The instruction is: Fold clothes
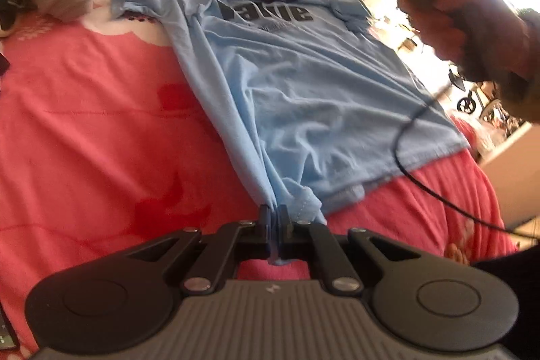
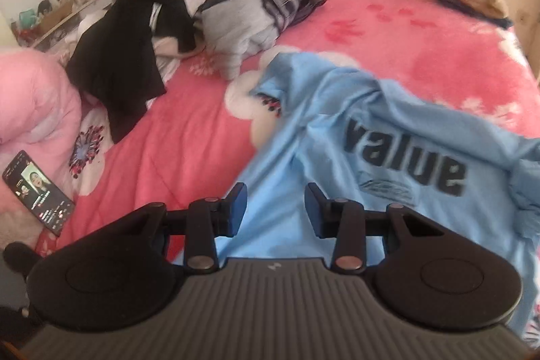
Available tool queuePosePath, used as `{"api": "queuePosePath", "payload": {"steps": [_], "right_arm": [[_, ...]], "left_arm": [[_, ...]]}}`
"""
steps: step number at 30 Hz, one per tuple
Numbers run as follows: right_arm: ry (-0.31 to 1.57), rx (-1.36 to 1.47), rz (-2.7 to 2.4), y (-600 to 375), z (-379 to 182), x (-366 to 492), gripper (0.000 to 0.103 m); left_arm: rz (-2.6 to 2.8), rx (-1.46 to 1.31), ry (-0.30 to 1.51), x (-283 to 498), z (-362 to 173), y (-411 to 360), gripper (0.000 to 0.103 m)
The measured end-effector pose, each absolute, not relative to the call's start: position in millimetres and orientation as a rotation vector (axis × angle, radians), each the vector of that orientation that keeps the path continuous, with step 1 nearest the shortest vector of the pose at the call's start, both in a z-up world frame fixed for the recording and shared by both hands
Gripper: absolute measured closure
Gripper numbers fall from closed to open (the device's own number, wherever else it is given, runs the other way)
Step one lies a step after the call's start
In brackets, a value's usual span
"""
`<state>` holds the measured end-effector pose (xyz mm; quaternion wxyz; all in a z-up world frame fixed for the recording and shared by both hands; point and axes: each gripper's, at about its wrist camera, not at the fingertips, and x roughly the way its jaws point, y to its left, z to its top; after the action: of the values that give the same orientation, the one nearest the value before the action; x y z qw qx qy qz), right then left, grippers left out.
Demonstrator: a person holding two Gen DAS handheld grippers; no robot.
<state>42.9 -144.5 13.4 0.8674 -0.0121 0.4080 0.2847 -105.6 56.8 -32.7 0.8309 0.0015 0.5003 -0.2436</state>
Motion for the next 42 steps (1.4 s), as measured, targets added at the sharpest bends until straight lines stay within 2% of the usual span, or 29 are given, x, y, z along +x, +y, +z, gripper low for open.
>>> {"api": "queuePosePath", "payload": {"steps": [5,10,16,22,29,36,41,42], "right_arm": [[0.896,0.003,0.676,-138.3,-2.9,33.1,0.066],[0.905,-0.124,0.854,-137.1,-16.7,-10.6,0.06],[0.919,-0.324,0.982,-122.6,-43.2,-63.7,0.06],[0.825,-0.484,1.019,-107.2,-58.6,-97.6,0.06],[0.648,-0.67,1.039,-91.5,-64.9,-131.0,0.06],[0.662,-0.665,0.994,-87.0,-74.9,-123.5,0.068],[0.672,-0.661,0.962,-83.9,-82.0,-118.1,0.07],[0.674,-0.661,0.956,-83.3,-83.5,-117.0,0.076]], "left_arm": [[-0.472,-0.185,1.069,-89.2,-29.9,86.7,0.099],[-0.393,-0.358,1.086,-57.9,-31.3,122.4,0.099],[-0.362,-0.441,1.151,-40.0,-40.5,143.6,0.099],[-0.308,-0.477,1.235,-49.5,-63.1,148.7,0.099],[-0.274,-0.591,1.253,-47.1,-69.7,156.9,0.099],[-0.254,-0.698,1.255,-29.8,-73.5,156.8,0.099],[-0.247,-0.711,1.264,-27.0,-78.8,152.6,0.099],[-0.246,-0.716,1.266,-27.7,-79.5,152.5,0.099]]}}
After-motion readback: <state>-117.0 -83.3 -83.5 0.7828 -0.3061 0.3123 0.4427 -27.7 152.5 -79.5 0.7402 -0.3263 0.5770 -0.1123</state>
